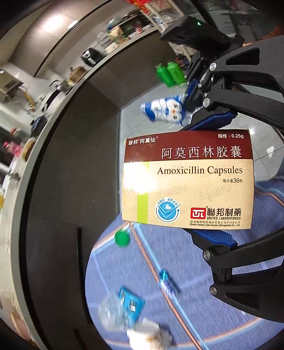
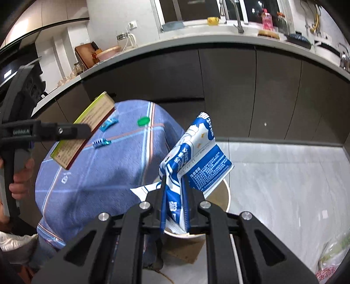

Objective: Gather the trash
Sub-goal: 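Carry the bag and medicine box over the white bin and open both tools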

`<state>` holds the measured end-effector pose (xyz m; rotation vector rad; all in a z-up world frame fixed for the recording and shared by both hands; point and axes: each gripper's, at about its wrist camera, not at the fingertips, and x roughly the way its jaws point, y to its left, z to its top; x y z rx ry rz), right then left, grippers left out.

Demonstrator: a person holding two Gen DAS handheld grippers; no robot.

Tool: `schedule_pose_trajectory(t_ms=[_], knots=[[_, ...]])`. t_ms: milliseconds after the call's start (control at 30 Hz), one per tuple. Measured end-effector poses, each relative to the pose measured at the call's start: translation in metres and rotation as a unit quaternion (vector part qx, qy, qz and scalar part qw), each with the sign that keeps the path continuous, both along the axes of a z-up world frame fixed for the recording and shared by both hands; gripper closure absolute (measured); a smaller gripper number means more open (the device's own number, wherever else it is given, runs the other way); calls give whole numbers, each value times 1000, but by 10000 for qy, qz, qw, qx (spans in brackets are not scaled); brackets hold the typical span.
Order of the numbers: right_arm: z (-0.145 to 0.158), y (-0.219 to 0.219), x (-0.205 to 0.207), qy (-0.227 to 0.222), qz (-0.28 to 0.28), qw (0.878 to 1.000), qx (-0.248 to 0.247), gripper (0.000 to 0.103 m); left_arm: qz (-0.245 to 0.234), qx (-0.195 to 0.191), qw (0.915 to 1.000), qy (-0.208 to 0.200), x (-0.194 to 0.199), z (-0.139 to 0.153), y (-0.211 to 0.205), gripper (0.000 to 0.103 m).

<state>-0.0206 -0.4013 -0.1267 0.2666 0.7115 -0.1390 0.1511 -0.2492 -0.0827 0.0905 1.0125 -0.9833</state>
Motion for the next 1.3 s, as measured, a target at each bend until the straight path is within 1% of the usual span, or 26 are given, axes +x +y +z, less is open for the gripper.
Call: schedule_pose_trajectory(t_ms=[67,167,400,667,867,933,1000,1033,1100,1133,1167,1233,1300], knots=[[-13,-3,1,88,57,9999,87,89,-175,39,9997,137,-1,-11,-17,33],[-33,-5,6,254,170,9994,170,89,-317,113,9991,271,0,-26,-36,33],[-77,-22,24,506,151,9972,535,89,-384,279,9976,501,10,-53,-68,33],[-109,-37,44,731,145,9940,803,86,-458,448,9958,654,17,-77,-99,32],[-121,-45,50,811,166,9931,833,85,-517,559,9953,605,16,-89,-121,32],[-121,-46,53,824,171,9930,828,81,-513,555,9954,584,16,-91,-125,32],[-121,-45,54,816,191,9933,800,69,-506,562,9959,493,14,-92,-128,31],[-122,-45,55,806,206,9935,782,67,-506,559,9962,444,14,-92,-129,27],[-122,-47,54,804,242,9935,768,65,-477,514,9970,334,12,-90,-131,23],[-123,-47,53,804,249,9935,760,64,-452,495,9973,292,9,-88,-128,17],[-123,-48,51,800,256,9936,752,62,-439,470,9976,266,9,-87,-128,16],[-124,-48,51,785,266,9939,730,58,-419,398,9981,229,8,-85,-128,14],[-123,-48,50,753,280,9944,685,51,-433,379,9981,218,7,-84,-128,14]])
